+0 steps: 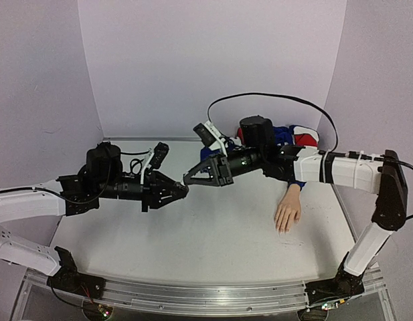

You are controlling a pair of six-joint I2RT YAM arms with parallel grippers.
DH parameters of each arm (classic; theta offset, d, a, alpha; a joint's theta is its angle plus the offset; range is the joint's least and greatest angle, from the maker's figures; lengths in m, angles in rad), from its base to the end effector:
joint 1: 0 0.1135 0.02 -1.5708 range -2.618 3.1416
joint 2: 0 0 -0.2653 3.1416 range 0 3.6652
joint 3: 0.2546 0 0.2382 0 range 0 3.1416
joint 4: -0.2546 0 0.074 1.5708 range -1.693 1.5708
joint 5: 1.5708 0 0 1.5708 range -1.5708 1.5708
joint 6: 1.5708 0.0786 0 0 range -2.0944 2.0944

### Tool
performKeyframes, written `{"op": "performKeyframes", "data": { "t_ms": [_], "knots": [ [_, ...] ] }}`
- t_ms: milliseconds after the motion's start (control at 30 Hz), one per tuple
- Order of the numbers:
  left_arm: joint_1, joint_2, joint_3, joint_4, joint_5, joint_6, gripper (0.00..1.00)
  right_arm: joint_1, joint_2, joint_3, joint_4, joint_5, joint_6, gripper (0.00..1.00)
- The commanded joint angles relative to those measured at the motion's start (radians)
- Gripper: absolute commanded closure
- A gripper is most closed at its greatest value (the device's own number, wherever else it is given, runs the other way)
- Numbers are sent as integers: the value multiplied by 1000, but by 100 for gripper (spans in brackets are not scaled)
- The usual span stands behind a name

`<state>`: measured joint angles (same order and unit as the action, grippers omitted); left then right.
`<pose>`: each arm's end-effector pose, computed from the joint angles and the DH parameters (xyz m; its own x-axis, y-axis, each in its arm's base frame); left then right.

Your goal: Paint the nails

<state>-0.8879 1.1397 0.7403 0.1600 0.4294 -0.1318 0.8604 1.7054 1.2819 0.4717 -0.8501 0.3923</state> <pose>0.1552 -0.2426 0.2857 -0.2746 0.1482 -0.9501 0.9326 0.2819 -0.2255 0.2266 0.3540 0.3424 -0.3493 -0.0192 -0.9368 -0.9265 -0.1420 0.3484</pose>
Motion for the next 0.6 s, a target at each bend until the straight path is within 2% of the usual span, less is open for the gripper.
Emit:
{"op": "performKeyframes", "data": {
  "t_ms": [0,67,133,233,300,333,433,567],
  "knots": [
    [-14,-22,108,95,655,-1,100,-12,-98,-47,46,-469,-185,100],
    [-14,8,149,94,759,-34,100,-12,-130,-62,21,-448,-221,100],
    [-15,31,172,95,754,-53,100,-12,-159,-72,-10,-381,-258,100],
    [-14,45,170,95,649,-37,100,-12,-196,-93,-33,-285,-292,100],
    [-15,53,164,95,496,-33,100,-12,-214,-98,-38,-199,-289,100],
    [-14,51,155,94,417,-24,100,-12,-220,-97,-44,-142,-278,95],
    [-16,38,124,80,153,8,100,-13,-241,-92,-83,97,-226,54],
    [-24,13,74,71,-200,42,100,-14,-264,-71,-117,276,-104,25]
  ]
}}
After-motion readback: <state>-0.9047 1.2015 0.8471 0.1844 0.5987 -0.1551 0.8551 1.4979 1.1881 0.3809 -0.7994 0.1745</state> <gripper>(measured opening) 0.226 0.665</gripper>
